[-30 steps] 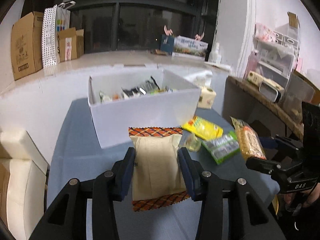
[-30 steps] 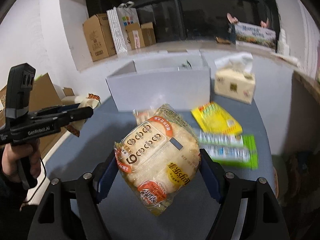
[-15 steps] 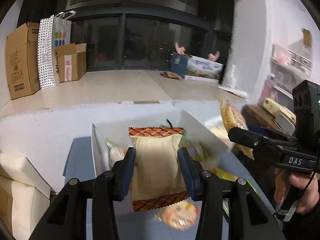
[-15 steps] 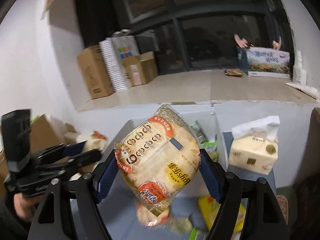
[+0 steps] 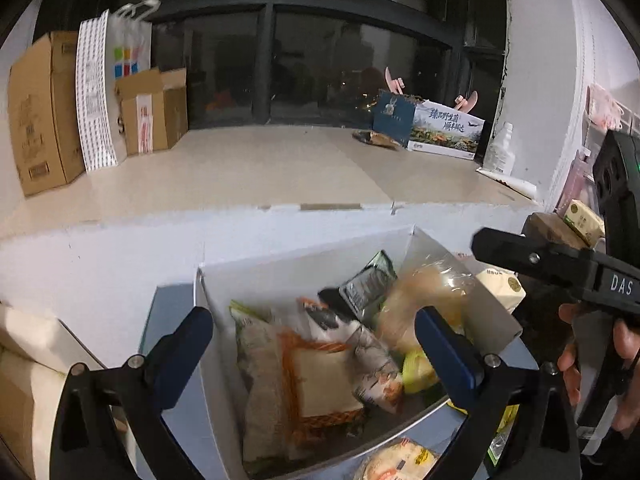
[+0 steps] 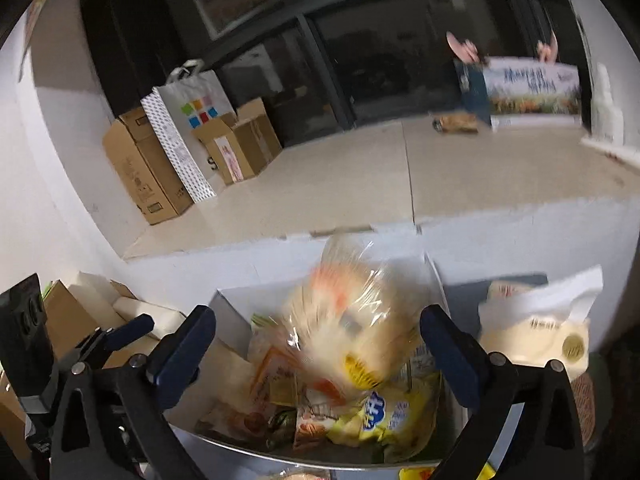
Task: Organize snacks
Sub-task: 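Carry the bun and wafer packets into the white box and open both grippers, then grasp the green snack packet with the right gripper and lift it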
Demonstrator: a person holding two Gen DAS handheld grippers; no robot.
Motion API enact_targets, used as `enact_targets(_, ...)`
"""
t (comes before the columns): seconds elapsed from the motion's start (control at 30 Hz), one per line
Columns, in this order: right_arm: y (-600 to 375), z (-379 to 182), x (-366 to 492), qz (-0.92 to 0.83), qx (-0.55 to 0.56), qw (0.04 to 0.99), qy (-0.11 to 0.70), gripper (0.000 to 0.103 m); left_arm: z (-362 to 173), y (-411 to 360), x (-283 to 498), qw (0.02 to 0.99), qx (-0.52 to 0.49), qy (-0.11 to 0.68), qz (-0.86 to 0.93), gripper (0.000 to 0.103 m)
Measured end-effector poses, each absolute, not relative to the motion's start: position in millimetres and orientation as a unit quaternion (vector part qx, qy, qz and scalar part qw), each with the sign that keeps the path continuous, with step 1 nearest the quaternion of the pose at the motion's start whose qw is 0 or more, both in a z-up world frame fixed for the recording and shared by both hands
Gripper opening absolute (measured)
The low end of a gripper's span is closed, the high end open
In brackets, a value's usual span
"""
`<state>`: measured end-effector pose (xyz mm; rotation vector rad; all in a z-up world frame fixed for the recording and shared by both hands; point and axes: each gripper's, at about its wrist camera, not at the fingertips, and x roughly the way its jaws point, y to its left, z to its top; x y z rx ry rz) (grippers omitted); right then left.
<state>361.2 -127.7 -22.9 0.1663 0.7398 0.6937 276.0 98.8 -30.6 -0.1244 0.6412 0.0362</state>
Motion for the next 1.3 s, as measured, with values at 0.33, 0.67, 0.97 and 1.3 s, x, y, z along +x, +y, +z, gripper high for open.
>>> enact_targets(0.33, -166, -18, 333, 0.337, 0.107, 0.877, 0.326, 0.103, -34, 103, 248, 0.948, -0.068, 0.31, 0.012, 0.103)
enact_targets(0.67, -238, 7, 226, 0.35, 0.118, 0.898, 0.239, 0.103, -20, 65, 160, 0.96, -0.06, 0.268, -0.059, 0.103)
enact_targets(0.97, -306, -34, 148, 0.306, 0.135, 0.909, 0.25, 0.103, -62, 23, 87, 0.949, -0.058, 0.291, -0.108, 0.103)
enact_targets(1.3, -322, -110, 118, 0.24, 0.043, 0.908, 0.341, 0.103, -100, -11, 50, 0.931, -0.068, 0.335, -0.129, 0.103)
